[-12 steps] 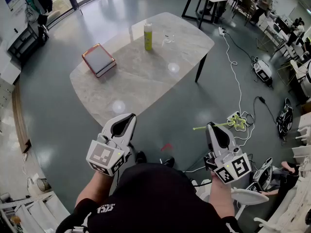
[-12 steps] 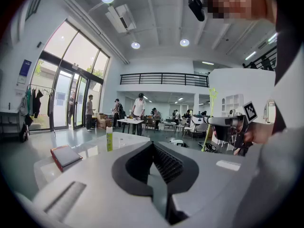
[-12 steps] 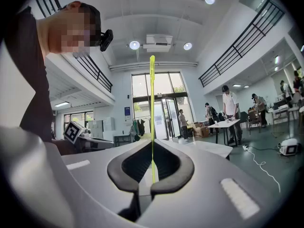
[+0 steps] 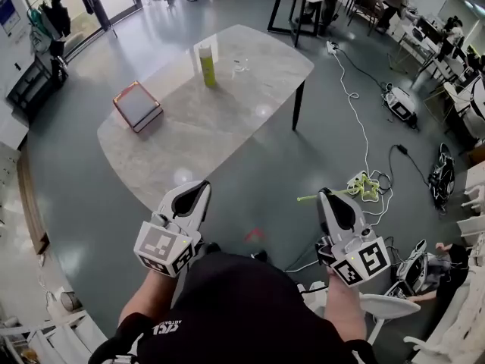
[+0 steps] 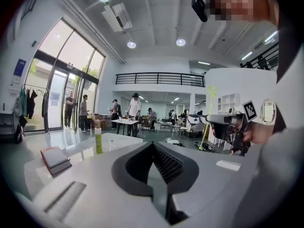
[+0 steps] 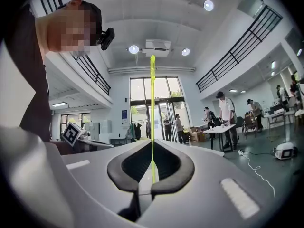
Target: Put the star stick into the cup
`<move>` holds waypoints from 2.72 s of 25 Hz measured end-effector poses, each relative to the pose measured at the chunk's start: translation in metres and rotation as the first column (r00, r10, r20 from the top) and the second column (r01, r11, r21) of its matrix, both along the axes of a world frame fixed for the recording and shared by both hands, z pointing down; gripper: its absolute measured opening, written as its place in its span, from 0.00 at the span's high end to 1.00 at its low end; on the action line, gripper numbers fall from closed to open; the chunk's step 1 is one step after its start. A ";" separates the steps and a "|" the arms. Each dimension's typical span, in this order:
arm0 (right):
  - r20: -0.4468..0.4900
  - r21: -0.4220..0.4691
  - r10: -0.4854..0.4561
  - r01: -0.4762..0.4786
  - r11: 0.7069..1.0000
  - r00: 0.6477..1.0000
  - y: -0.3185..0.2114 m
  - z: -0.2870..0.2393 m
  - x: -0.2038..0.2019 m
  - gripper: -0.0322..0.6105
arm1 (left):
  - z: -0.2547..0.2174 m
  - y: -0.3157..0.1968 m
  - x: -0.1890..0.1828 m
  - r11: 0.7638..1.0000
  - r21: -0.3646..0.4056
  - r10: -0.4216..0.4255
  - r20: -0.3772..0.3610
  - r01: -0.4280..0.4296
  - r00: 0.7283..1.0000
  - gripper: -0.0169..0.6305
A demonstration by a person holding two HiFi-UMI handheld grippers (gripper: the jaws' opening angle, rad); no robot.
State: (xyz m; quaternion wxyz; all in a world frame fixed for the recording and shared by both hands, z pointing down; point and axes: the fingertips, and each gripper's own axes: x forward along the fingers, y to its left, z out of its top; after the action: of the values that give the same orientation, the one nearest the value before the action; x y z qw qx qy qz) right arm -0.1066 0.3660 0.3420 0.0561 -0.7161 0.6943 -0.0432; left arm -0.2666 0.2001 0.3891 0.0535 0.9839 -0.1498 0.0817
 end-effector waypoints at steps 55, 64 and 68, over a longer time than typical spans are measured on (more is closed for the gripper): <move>0.118 -0.073 -0.111 0.120 0.990 0.987 -0.270 0.023 0.202 0.92 | 0.026 -0.231 0.186 0.996 -0.044 -0.081 -0.002 0.081 0.997 0.97; 0.135 -0.077 -0.274 0.285 0.955 0.952 -0.357 0.030 0.265 0.92 | 0.027 -0.278 0.239 0.979 -0.052 -0.200 -0.002 0.200 0.980 0.97; 0.137 -0.082 -0.370 0.383 0.920 0.919 -0.400 0.025 0.300 0.92 | 0.023 -0.297 0.274 0.959 -0.049 -0.281 0.002 0.280 0.960 0.97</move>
State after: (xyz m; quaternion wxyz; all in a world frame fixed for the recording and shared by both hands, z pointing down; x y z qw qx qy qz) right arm 0.1930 -0.0338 0.3669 0.0494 -0.5670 0.8114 -0.1330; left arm 0.0071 -0.0973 0.4116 0.0890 0.9513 -0.2856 0.0744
